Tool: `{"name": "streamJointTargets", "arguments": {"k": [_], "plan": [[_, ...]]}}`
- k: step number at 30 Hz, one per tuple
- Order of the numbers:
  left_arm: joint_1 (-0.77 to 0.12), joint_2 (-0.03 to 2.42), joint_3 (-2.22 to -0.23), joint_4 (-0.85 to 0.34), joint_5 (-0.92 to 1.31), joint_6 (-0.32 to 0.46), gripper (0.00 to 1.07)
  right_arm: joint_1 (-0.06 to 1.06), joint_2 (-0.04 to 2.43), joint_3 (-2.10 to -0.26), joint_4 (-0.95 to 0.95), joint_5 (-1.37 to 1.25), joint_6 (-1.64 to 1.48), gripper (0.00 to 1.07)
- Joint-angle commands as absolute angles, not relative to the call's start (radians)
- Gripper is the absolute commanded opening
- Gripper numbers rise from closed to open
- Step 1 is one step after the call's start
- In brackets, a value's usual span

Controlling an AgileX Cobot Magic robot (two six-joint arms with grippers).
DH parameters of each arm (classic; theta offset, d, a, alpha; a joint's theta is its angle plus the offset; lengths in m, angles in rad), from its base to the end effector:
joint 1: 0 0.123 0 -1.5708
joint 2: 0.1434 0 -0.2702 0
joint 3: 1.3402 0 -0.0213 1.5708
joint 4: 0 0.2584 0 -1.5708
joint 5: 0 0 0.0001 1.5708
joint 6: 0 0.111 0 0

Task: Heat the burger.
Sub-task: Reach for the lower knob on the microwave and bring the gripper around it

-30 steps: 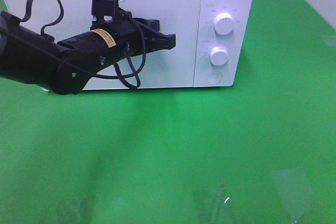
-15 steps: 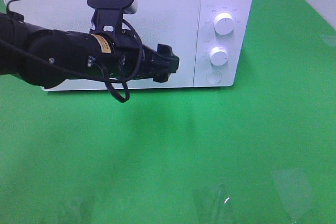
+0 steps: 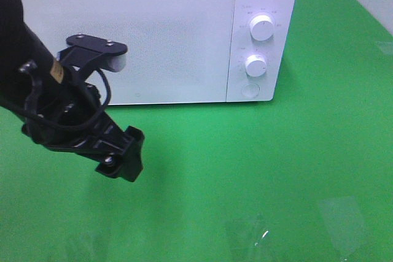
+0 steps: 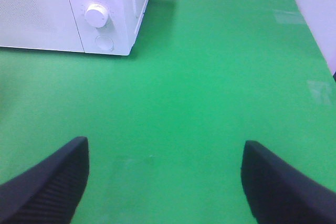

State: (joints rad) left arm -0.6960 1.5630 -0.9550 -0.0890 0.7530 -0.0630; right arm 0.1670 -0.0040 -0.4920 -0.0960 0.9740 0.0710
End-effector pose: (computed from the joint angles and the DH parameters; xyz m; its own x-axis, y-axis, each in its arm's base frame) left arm 0.2288 -0.2000 0.1747 -0.8108 0.5114 -0.2847 0.5547 0.8266 -0.0952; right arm 0.0397 -0.0022 0.2786 -0.3752 -0.0461 -0.9258 -0.0870 0.9961 -0.0144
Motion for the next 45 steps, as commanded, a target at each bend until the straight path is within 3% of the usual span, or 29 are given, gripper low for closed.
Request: {"name": "streamJointTargets", "arguments": {"k": [1,2,3,4,7,9,10,11,14,16,30,34,45], "plan": [[-0.646,1.536,-0.953,-0.071,0.851,-0.08,0.99,0.164,-0.032,-0.491,-0.098,0.962,0.079,0.76],[-0.57,1.515,-0.953,-0.071,0.908,-0.078,0.99,0.164,-0.032,-0.491,-0.098,0.962,0.079,0.76],[-0.57,1.515,-0.953,-0.071,0.908,-0.078,0.99,0.164,-0.032,-0.491,-0.098,0.962,0.079,0.76],[-0.478,1.49,-0.953,-0.071,0.951,-0.064,0.99,0.164,-0.032,-0.491,-0.098,0.962,0.079,0.76],[-0.438,1.482,-0.953,-0.072,0.972,-0.057,0.99,0.164,-0.032,-0.491,-0.098,0.962,0.079,0.76],[-0.237,1.441,-0.953,-0.072,1.06,-0.051,0.99,0.164,-0.032,-0.491,-0.098,0.962,0.079,0.76],[-0.237,1.441,-0.953,-0.072,1.06,-0.051,0.99,0.164,-0.032,-0.491,-0.098,0.962,0.079,0.76],[-0.141,1.418,-0.953,-0.075,1.097,-0.052,0.99,0.164,-0.032,-0.491,-0.098,0.962,0.079,0.76],[-0.099,1.404,-0.953,-0.081,1.115,-0.056,0.99,0.164,-0.032,-0.491,-0.098,0.962,0.079,0.76],[0.005,1.344,-0.953,-0.097,1.161,-0.055,0.99,0.164,-0.032,-0.491,-0.098,0.962,0.079,0.76],[0.018,0.983,-0.869,-0.127,1.146,0.006,0.98,0.164,-0.032,-0.491,-0.098,0.962,0.079,0.76],[0.018,0.745,-0.708,-0.12,1.081,0.058,0.98,0.164,-0.032,-0.491,-0.098,0.962,0.079,0.76],[0.018,0.353,-0.528,-0.12,1.084,0.068,0.98,0.164,-0.032,-0.491,-0.098,0.962,0.079,0.76]]}}
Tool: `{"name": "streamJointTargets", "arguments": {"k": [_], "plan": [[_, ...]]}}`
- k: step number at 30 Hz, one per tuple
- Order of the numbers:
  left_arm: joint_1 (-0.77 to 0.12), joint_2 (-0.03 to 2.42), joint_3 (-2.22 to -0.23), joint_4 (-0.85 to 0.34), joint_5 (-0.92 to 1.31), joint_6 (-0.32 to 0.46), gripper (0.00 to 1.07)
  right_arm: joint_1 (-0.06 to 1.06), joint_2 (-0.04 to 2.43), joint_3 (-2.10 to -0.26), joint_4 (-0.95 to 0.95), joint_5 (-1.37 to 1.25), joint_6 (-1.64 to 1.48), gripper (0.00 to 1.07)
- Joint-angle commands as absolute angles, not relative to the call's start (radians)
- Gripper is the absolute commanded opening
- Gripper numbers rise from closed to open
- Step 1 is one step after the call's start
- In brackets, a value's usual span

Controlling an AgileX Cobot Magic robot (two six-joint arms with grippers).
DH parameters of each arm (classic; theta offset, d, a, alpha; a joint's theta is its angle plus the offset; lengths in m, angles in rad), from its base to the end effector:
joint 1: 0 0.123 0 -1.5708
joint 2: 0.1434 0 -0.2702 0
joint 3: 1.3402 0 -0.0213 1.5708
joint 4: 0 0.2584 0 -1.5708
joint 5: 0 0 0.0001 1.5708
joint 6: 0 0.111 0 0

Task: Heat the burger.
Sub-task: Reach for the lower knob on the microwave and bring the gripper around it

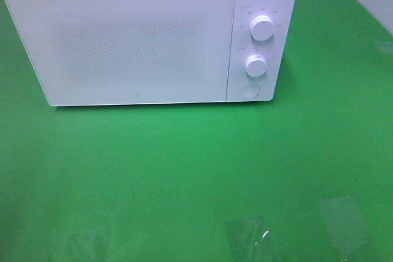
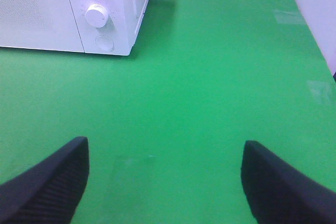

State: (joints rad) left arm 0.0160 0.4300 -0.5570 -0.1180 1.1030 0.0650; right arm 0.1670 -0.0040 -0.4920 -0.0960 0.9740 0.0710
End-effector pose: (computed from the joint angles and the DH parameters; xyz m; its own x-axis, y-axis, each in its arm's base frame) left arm 0.0909 -0.0102 0.2598 -0.7738 -0.0009 -0.6334 0.0595 0.9955 -0.0741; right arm 0.0397 -0.0022 0.2786 -0.3752 -0.0461 -0.9258 -0.0870 0.9961 -0.0144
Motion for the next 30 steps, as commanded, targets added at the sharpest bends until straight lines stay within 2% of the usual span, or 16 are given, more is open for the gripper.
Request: {"name": "streamJointTargets", "arguments": {"k": [1,3,18,30], "plan": [[0.018,0.353,-0.528,-0.12,1.084,0.068,0.98,0.164,-0.032,-0.491,-0.098,0.962,0.079,0.76],[0.018,0.234,-0.517,-0.121,1.068,0.068,0.98,0.164,-0.032,-0.491,-0.098,0.962,0.079,0.76],[0.02,-0.032,-0.517,-0.14,1.066,0.067,0.98,0.164,-0.032,-0.491,-0.098,0.962,0.079,0.76],[0.023,-0.028,-0.517,-0.142,1.066,0.067,0.98,0.164,-0.031,-0.491,-0.098,0.962,0.079,0.76]]}}
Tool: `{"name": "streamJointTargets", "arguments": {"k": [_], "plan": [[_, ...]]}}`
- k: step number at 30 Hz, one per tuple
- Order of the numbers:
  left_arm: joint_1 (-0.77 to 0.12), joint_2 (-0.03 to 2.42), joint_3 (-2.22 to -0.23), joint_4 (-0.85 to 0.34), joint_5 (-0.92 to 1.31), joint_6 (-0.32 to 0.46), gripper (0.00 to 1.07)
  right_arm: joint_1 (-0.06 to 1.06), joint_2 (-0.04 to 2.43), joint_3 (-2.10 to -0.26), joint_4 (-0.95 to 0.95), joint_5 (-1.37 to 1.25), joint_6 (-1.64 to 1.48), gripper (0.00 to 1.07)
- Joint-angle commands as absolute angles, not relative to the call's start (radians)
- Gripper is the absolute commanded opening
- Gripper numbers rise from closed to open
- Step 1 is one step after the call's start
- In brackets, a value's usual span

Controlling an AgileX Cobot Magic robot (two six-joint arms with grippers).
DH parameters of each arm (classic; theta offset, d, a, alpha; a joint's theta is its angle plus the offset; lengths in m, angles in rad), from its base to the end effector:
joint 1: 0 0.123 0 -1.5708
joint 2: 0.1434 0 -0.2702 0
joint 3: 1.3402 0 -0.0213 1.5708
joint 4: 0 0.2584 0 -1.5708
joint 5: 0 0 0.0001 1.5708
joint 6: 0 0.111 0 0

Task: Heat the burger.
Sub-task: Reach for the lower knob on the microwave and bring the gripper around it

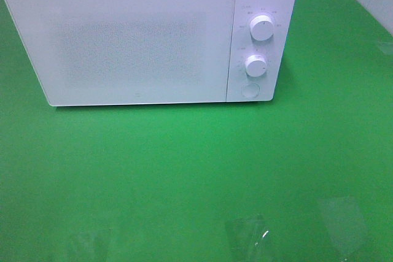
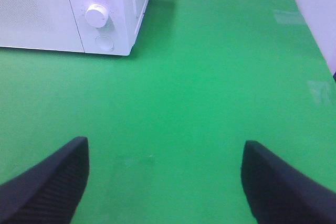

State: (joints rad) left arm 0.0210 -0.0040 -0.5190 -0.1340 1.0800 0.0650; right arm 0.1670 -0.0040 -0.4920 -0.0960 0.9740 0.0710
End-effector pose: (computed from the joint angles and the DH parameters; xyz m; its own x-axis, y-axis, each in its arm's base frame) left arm 0.0307 -0.0124 0.2765 -0.4491 -0.0079 -0.8934 0.0851 0.9950 -0.0516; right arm 0.0397 -0.0022 0.2786 -0.3752 -0.0461 -0.9258 -0.0870 0.9961 -0.0144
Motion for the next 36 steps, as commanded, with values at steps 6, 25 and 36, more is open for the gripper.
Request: {"name": "streamJointTargets", "arguments": {"k": [6,25,36], "plan": [[0.044,-0.028,-0.517,-0.142,1.066,0.068,0.98,0.164,-0.031,-0.491,-0.098,0.962,0.079,0.76],[0.095,-0.027,-0.517,-0.142,1.066,0.068,0.98,0.164,-0.031,-0.491,-0.098,0.962,0.079,0.76],[0.095,-0.027,-0.517,-0.142,1.066,0.068,0.98,0.164,-0.031,-0.491,-0.098,0.962,0.079,0.76]]}}
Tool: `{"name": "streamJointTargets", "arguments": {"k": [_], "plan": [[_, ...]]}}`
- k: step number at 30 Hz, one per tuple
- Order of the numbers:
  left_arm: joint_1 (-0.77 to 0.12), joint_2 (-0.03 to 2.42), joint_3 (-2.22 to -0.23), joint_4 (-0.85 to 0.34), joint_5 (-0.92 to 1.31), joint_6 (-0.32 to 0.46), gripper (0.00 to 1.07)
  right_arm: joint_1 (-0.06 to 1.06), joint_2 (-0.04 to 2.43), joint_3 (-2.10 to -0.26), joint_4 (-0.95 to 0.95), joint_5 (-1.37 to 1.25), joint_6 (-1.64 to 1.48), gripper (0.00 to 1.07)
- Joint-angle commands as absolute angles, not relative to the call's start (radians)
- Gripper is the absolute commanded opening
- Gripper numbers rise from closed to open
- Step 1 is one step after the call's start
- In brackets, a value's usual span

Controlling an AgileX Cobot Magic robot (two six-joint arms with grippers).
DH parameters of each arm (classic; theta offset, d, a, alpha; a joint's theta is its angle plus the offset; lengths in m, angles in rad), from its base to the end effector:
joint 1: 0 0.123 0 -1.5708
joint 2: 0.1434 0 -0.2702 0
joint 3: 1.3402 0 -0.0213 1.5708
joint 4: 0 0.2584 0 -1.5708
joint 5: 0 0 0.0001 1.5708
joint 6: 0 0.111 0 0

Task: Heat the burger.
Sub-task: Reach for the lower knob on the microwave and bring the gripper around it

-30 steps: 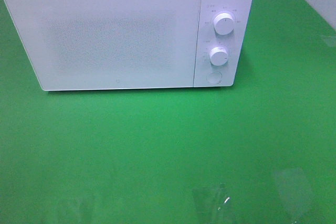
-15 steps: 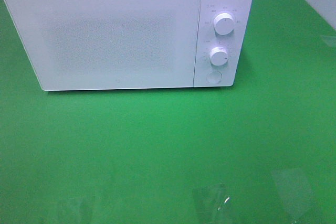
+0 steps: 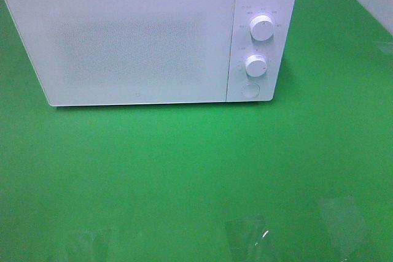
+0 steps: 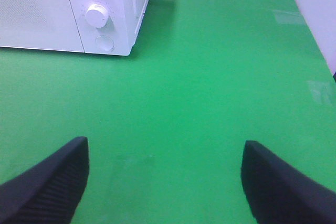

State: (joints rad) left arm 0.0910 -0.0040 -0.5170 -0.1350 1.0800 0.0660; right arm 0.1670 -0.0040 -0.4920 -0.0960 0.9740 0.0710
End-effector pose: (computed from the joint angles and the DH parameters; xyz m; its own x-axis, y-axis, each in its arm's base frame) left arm 0.0317 -0.0103 0.2759 -0.4492 -0.0389 -0.8926 0.0162 0.9985 -0.0517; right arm 0.0397 -0.0022 0.2786 -0.3752 -0.0461 -0.9258 -0.0870 0.9961 -0.0144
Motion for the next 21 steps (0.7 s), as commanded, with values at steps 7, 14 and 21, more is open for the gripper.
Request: {"name": "streamJointTargets", "arguments": {"k": [7,14,21], "plan": [[0.095,-0.027,-0.517,-0.142,1.066,0.068,0.98,0.164,-0.031,-0.491,-0.098,0.962,0.079,0.76],[0.095,-0.027,-0.517,-0.142,1.066,0.068,0.98,0.164,-0.031,-0.494,-0.098,0.96,0.079,0.76],[0.095,-0.027,-0.517,-0.142,1.066,0.068,0.98,0.164,-0.005,-0.533,-0.102,0.938,0.079,0.76]]}}
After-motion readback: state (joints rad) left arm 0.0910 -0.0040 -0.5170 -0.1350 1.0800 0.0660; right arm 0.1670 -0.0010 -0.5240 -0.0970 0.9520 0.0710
